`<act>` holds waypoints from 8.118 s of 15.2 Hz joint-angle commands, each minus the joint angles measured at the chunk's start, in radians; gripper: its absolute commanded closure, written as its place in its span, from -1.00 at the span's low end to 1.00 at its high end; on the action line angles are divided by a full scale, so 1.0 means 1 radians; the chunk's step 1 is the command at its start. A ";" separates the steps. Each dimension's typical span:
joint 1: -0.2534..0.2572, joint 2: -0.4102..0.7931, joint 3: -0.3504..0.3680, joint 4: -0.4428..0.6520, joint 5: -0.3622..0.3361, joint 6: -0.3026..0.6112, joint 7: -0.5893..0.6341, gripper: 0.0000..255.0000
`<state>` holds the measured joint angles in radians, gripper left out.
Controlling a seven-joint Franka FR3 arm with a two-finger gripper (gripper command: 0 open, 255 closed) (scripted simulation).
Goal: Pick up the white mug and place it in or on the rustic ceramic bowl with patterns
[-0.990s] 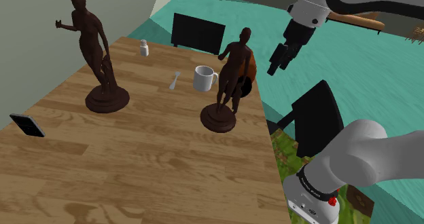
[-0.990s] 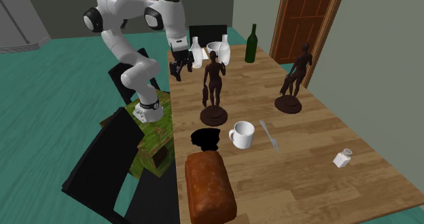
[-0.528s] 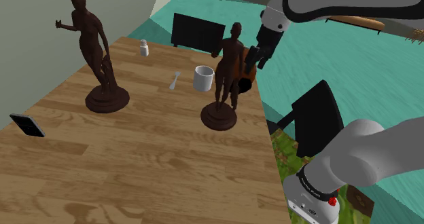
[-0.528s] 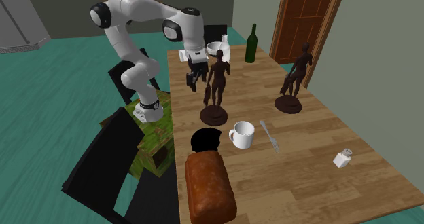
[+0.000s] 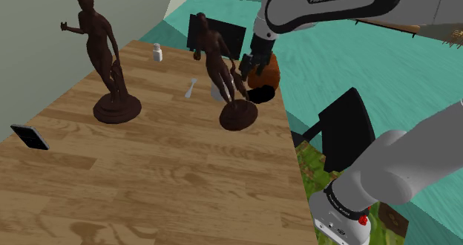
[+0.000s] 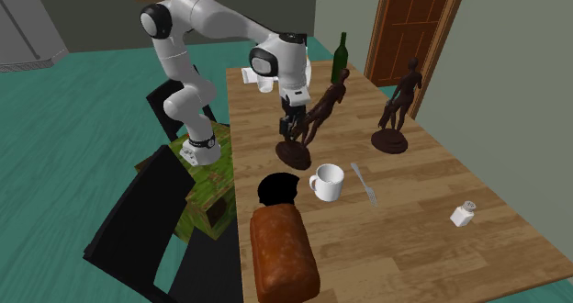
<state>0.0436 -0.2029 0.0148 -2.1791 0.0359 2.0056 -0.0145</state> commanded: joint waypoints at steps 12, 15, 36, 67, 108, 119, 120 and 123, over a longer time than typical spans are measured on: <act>0.021 0.522 0.016 0.450 -0.041 0.055 0.035 -1.00; 0.024 0.572 0.015 0.481 -0.044 0.073 0.037 -1.00; 0.025 0.604 0.014 0.450 -0.045 0.136 0.038 1.00; 0.025 0.515 0.015 0.702 -0.042 -0.205 0.037 1.00; -0.112 0.138 -0.097 0.089 -0.035 0.029 -0.213 1.00; -0.112 0.138 -0.097 0.089 -0.035 0.029 -0.213 -1.00; -0.112 0.128 -0.097 0.113 -0.036 -0.004 -0.212 -1.00; -0.112 0.109 -0.097 0.186 -0.037 -0.096 -0.211 -1.00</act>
<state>-0.0666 -0.0849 -0.0796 -2.0118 -0.0004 1.9390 -0.2215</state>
